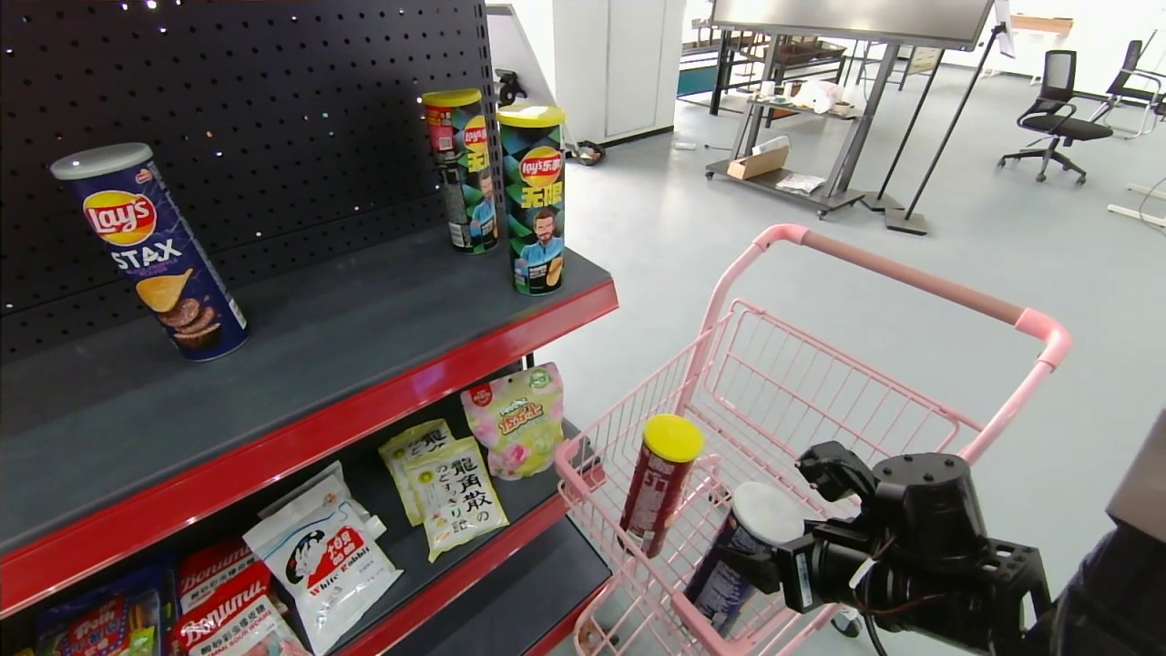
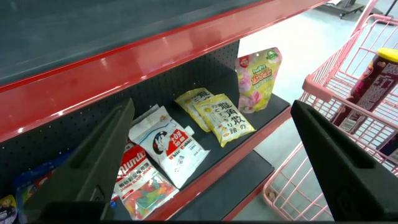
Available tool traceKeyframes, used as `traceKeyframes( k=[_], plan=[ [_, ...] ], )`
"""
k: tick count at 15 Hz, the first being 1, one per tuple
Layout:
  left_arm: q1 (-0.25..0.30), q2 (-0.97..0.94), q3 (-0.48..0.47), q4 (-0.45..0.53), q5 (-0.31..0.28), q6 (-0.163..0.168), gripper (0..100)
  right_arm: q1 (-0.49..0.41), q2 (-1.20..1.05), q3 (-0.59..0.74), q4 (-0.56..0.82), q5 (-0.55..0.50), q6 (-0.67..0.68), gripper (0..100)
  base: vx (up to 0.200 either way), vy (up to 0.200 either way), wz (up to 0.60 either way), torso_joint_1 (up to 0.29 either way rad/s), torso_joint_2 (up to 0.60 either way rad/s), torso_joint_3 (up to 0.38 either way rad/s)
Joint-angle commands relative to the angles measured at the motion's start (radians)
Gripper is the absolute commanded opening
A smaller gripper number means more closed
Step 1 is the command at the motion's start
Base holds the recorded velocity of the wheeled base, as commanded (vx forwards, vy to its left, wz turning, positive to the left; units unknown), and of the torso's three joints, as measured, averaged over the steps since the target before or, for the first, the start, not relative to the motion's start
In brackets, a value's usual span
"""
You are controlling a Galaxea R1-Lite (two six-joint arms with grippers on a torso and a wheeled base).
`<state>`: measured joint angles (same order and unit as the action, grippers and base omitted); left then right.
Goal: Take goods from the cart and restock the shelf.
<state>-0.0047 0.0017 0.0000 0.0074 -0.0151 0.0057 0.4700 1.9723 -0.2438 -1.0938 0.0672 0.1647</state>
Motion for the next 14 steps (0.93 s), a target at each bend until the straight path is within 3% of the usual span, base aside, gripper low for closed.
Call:
traceKeyframes(
  k=[1, 5, 14],
  plan=[
    [0.0, 0.0, 0.0, 0.0, 0.0, 0.0, 100, 0.001, 0.051, -0.012, -0.044, 0.0, -0.002, 100, 0.0, 0.0, 0.0, 0.0, 0.0, 0.0],
    [0.0, 0.0, 0.0, 0.0, 0.0, 0.0, 100, 0.004, 0.118, -0.006, -0.147, -0.003, -0.01, 100, 0.0, 0.0, 0.0, 0.0, 0.0, 0.0],
    [0.0, 0.0, 0.0, 0.0, 0.0, 0.0, 100, 0.009, 0.166, -0.02, -0.156, 0.0, -0.002, 100, 0.0, 0.0, 0.0, 0.0, 0.0, 0.0]
  ],
)
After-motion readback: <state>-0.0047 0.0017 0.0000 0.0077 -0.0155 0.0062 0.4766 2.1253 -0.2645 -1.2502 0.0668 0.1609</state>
